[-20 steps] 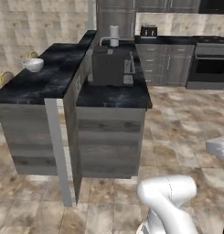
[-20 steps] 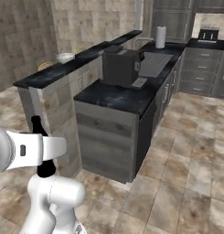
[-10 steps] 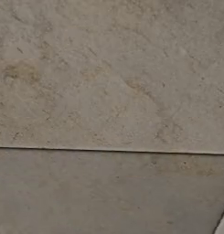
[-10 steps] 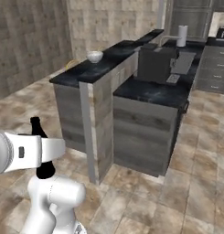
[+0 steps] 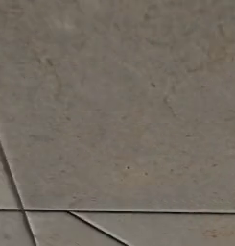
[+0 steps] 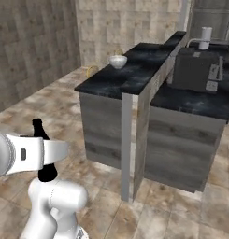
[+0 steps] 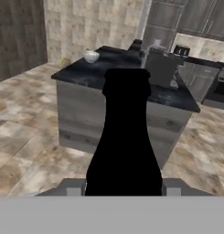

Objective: Open the fridge, grab two sodas, and place both sodas inside the bowl with ice on the dining counter.

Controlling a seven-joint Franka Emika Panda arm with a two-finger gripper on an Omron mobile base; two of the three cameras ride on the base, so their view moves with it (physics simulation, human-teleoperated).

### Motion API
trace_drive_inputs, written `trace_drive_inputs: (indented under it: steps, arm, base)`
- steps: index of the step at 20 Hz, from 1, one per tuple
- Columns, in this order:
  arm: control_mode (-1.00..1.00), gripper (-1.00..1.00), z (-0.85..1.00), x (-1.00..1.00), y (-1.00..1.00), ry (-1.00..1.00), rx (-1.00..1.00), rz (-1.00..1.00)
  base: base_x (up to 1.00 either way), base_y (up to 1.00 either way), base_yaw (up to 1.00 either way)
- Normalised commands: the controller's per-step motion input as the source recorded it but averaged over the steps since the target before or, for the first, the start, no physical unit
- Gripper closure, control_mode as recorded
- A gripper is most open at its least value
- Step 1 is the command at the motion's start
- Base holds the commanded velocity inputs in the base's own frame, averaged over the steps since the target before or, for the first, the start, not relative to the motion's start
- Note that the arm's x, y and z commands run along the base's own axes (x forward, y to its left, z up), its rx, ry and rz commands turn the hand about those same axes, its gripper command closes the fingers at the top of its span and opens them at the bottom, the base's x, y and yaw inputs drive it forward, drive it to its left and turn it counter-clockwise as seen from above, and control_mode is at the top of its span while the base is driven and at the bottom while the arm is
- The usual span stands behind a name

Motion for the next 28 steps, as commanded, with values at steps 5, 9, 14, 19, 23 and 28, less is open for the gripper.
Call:
trace_drive_inputs:
  steps: [5,9,14,19,23,28]
  arm:
    - [1.00,1.00,0.00,0.00,0.00,0.00,0.00,0.00]
    - [1.00,1.00,0.00,0.00,0.00,0.00,0.00,0.00]
    - [1.00,1.00,0.00,0.00,0.00,0.00,0.00,0.00]
    - [1.00,1.00,0.00,0.00,0.00,0.00,0.00,0.00]
    - [1.00,1.00,0.00,0.00,0.00,0.00,0.00,0.00]
    - [1.00,1.00,0.00,0.00,0.00,0.00,0.00,0.00]
  base:
    - [0.45,1.00,-0.15]
    - [0.31,1.00,-0.26]
    - [0.24,1.00,-0.36]
    - [0.25,0.94,-0.40]
    - [0.33,0.93,-0.42]
    - [0.55,0.93,-0.41]
